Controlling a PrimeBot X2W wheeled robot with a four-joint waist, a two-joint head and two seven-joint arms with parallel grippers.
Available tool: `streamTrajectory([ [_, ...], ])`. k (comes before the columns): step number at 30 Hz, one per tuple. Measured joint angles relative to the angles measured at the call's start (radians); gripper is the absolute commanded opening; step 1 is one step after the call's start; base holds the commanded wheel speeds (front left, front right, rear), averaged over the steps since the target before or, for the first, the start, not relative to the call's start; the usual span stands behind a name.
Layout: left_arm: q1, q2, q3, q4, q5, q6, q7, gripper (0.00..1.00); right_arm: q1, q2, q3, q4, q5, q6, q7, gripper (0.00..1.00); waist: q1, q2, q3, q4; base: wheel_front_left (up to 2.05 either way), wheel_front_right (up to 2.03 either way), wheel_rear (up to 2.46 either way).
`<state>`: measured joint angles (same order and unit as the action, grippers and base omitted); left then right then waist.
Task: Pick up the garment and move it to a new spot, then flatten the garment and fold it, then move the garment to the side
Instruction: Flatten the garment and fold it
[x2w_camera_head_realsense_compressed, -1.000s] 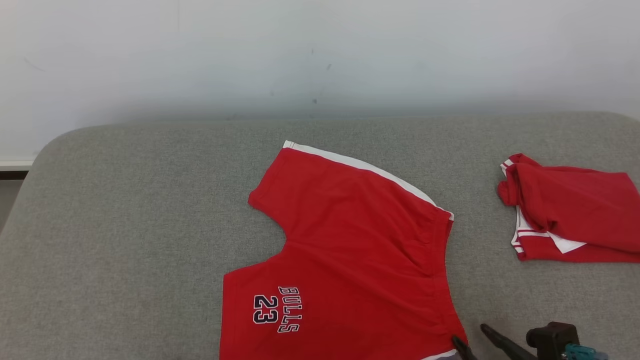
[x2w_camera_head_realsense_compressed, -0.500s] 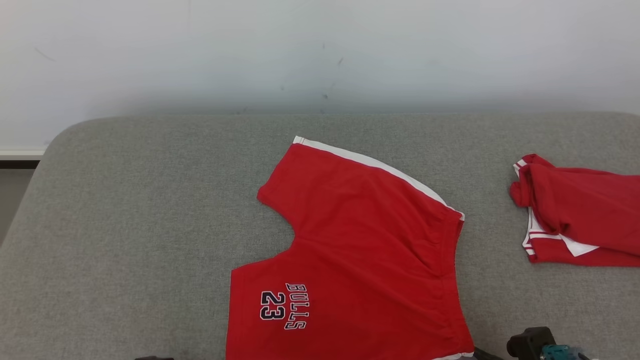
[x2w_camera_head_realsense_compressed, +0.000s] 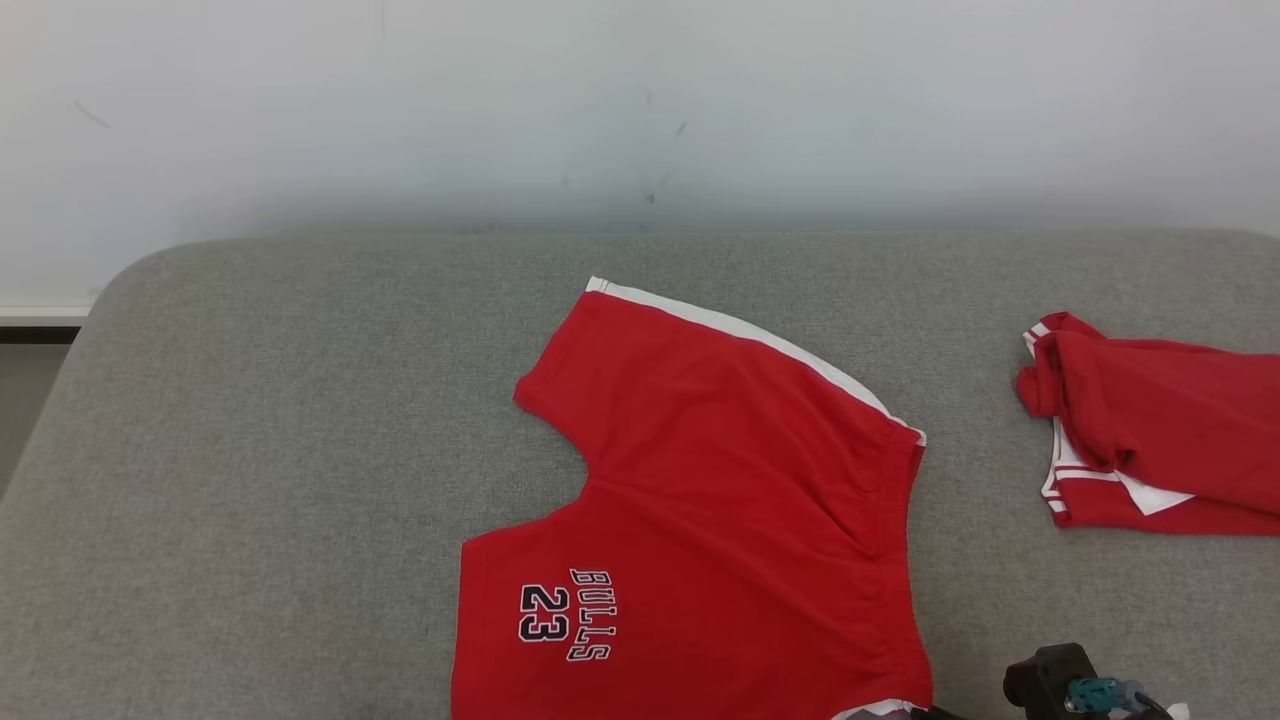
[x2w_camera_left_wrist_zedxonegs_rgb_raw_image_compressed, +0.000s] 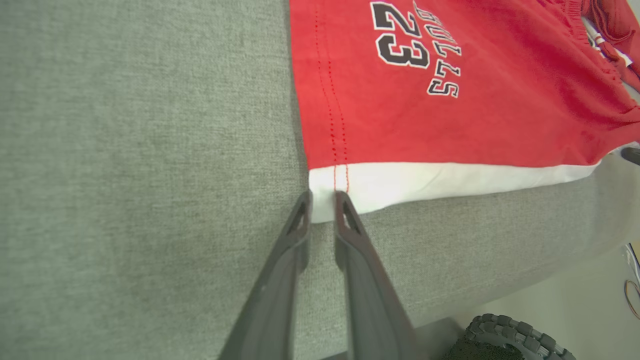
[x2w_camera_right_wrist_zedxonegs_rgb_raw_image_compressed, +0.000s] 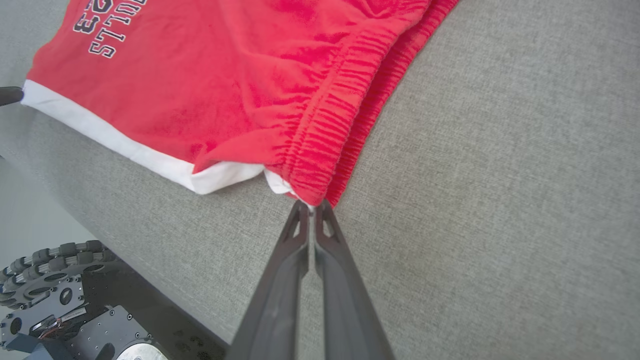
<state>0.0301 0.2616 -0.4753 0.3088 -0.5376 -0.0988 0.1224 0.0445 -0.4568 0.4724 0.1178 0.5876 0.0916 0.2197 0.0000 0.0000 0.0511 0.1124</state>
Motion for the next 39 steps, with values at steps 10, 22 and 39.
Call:
streamTrajectory([
  [10, -0.01, 0.012, 0.01, 0.005, -0.001, -0.007, -0.019, 0.0, 0.002, -0.009, -0.022, -0.001, 0.0, -0.012, -0.011, 0.0, 0.0, 0.0, -0.015, -0.01, 0.0, 0.0, 0.0],
  [22, -0.018, 0.043, 0.038, -0.06, 0.015, 0.011, -0.071, 0.0, 0.005, -0.01, -0.052, -0.027, 0.022, -0.012, -0.037, 0.0, -0.0001, 0.0, -0.033, -0.009, 0.0, 0.0, 0.0],
  [39, -0.177, 0.141, 0.091, -0.188, 0.045, 0.009, -0.076, 0.0, -0.065, 0.007, -0.067, -0.088, 0.11, 0.006, -0.021, 0.0, 0.0, 0.0, -0.037, -0.059, 0.0, 0.0, 0.0],
])
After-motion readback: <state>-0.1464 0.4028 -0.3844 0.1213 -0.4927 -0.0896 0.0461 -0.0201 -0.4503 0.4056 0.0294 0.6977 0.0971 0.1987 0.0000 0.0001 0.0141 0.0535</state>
